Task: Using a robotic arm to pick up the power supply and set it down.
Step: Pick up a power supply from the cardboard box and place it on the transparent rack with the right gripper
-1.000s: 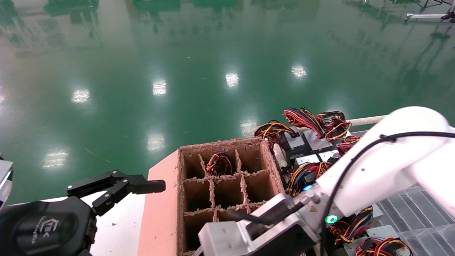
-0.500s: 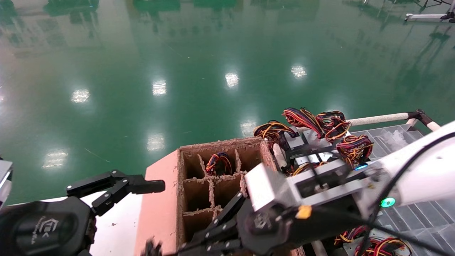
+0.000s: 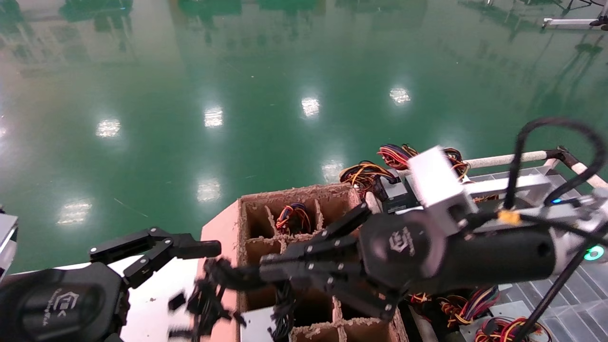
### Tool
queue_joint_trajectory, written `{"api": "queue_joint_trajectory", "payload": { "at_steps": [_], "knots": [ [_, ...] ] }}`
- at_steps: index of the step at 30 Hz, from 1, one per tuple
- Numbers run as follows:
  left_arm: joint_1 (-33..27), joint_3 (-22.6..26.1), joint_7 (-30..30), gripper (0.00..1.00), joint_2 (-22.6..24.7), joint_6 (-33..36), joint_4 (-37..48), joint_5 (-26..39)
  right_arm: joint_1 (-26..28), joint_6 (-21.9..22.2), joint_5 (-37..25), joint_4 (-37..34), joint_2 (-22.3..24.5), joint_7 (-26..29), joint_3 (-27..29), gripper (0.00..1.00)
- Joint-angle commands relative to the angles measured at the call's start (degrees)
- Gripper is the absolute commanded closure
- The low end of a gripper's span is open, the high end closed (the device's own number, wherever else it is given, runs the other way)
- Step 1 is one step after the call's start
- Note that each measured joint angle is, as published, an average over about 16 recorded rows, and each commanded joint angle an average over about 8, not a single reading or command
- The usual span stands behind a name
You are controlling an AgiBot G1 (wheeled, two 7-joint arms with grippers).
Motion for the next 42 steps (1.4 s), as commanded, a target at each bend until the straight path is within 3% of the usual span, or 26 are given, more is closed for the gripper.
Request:
{"api": "queue_joint_trajectory", "payload": {
  "at_steps": [1, 19, 42],
  "knots": [
    [0.00, 0.01, 0.00, 0.00, 0.00, 0.00, 0.00, 0.00, 0.06, 0.01, 1.13, 0.05, 0.92, -0.16, 0.05, 1.00],
    [-0.02, 0.07, 0.04, 0.00, -0.03, -0.03, 0.00, -0.05, 0.45, 0.21, 11.06, -0.56, 4.90, -0.26, 2.14, 1.00],
    [-0.03, 0.15, 0.07, 0.00, -0.06, -0.06, 0.00, -0.10, 7.80, 0.26, 9.60, -7.25, 13.97, -0.41, 1.86, 1.00]
  ]
}}
